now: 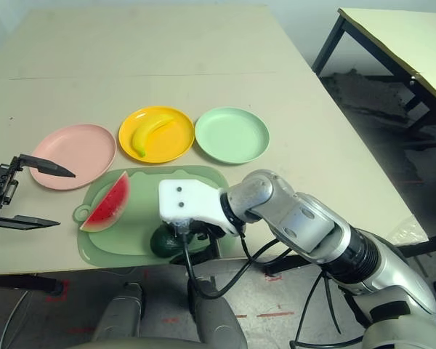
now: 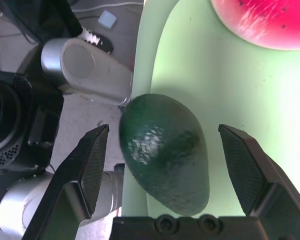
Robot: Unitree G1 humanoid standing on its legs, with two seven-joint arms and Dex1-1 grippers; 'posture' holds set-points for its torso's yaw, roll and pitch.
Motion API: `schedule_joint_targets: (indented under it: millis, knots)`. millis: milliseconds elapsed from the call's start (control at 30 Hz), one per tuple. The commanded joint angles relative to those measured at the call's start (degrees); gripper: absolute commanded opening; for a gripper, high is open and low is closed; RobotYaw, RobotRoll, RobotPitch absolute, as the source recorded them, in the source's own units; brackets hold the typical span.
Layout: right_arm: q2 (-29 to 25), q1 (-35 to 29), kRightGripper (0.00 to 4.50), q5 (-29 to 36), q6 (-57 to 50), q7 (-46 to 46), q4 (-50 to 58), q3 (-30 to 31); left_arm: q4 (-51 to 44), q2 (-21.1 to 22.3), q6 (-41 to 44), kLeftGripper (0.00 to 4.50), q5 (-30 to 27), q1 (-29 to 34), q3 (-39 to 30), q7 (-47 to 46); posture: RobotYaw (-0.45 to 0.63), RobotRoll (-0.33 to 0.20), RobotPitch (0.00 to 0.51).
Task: Place the fruits into color-matched plates.
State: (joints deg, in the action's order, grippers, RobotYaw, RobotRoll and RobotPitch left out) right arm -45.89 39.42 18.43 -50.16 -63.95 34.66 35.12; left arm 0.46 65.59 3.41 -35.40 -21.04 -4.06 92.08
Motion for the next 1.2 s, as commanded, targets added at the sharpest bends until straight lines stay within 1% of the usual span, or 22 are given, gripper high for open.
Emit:
schedule_joint_targets:
  millis: [33, 667, 900, 1000, 1067, 1100, 1200]
  knots:
    - [0.2, -0.4, 4.44, -1.6, 0.4, 0.0, -0.2, 1.5, -0.7, 0.5, 0.4, 4.50, 0.2, 0.1, -0.3, 0.4, 0.05, 0.000, 0.200]
    - [1.9, -1.2, 4.44, -7.6, 1.8, 0.3, -2.2, 4.4, 0.4, 0.5, 0.1, 4.50, 0.6, -1.7, -0.4, 0.4, 0.04, 0.000, 0.190]
    - [2.7, -1.8, 4.44, -8.4, 1.6, 0.5, -2.4, 4.5, 0.7, 0.6, -0.2, 4.50, 0.6, -2.0, 0.0, 0.4, 0.04, 0.000, 0.190]
    - [2.4, -2.2, 3.80, -9.0, 2.2, 0.4, -2.4, 4.8, 0.5, 0.4, -0.1, 4.50, 0.6, -2.0, 0.0, 0.4, 0.04, 0.000, 0.190]
    - [2.4, -2.3, 3.09, -9.2, 2.4, 0.4, -2.4, 4.8, 0.4, 0.4, 0.0, 4.50, 0.6, -1.9, 0.0, 0.4, 0.04, 0.000, 0.189]
    - [2.4, -2.4, 2.90, -9.3, 2.5, 0.4, -2.4, 4.8, 0.4, 0.4, -0.1, 4.50, 0.6, -1.9, 0.0, 0.4, 0.04, 0.000, 0.190]
    - [2.4, -2.6, 2.90, -9.5, 2.5, 0.5, -2.3, 4.8, 0.4, 0.4, -0.1, 4.50, 0.6, -1.7, -0.2, 0.4, 0.04, 0.000, 0.191]
